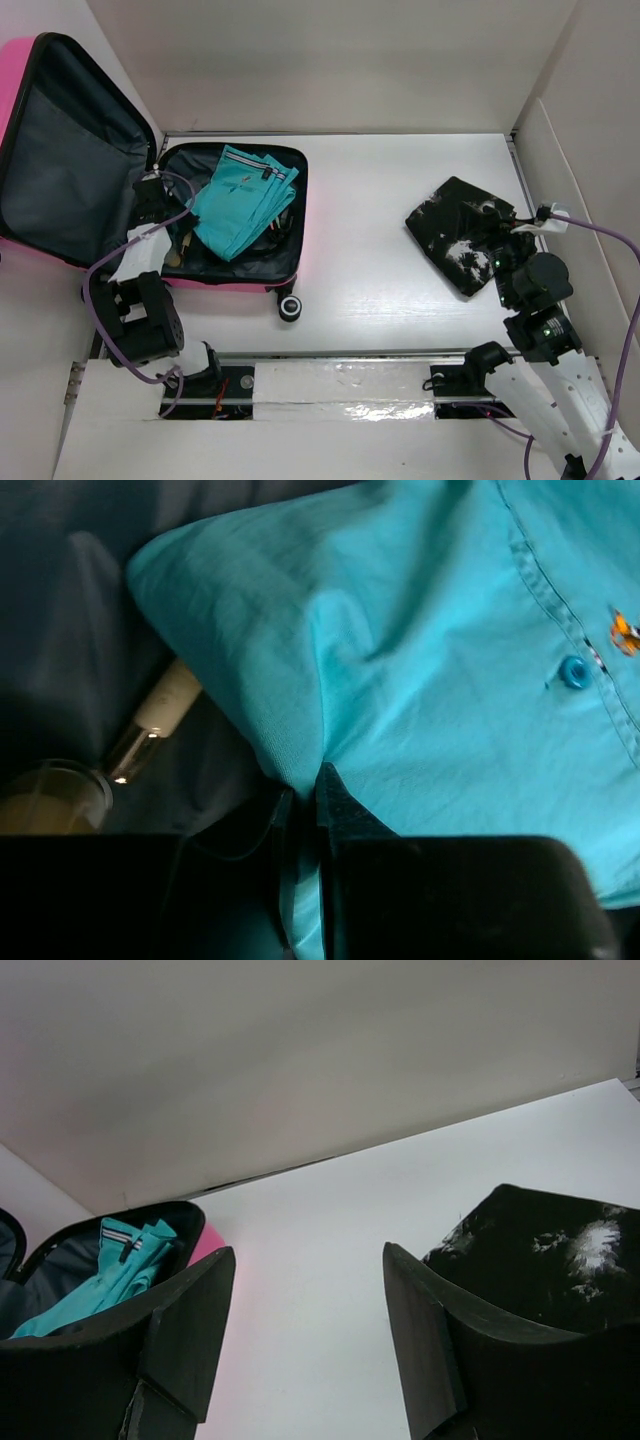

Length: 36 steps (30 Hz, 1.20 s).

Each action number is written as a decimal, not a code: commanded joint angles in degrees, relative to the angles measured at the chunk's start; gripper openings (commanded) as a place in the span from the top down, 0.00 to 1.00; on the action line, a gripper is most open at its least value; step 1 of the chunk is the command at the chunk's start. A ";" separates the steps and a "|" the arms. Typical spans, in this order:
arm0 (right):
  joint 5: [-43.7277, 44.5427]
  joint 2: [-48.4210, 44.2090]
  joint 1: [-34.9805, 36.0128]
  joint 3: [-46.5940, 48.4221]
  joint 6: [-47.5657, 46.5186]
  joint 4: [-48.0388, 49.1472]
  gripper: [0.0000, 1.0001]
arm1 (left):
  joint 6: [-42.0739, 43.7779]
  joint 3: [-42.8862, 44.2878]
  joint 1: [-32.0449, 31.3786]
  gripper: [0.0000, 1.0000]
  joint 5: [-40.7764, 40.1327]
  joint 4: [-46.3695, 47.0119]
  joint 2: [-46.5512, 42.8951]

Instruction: Pack the luggage

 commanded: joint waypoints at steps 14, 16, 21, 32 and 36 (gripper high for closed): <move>0.15 0.84 0.52 -0.13 -0.74 1.33 0.81 | -4.80 8.09 -28.13 0.66 -12.45 4.15 -16.61; 0.59 0.13 0.52 -0.13 -0.74 0.98 0.99 | -5.93 9.67 -38.38 0.89 -13.01 5.29 -13.63; 4.45 -1.98 0.52 -0.83 -0.65 0.80 1.00 | -8.22 10.12 -56.43 1.00 -16.43 13.72 -3.78; 9.38 -3.83 0.52 -1.79 0.75 0.18 0.43 | -11.12 38.14 -72.37 0.42 -16.89 13.31 36.11; 7.98 -3.12 0.52 -1.62 0.49 0.63 0.41 | -11.65 46.14 -72.37 0.41 -15.47 11.20 43.86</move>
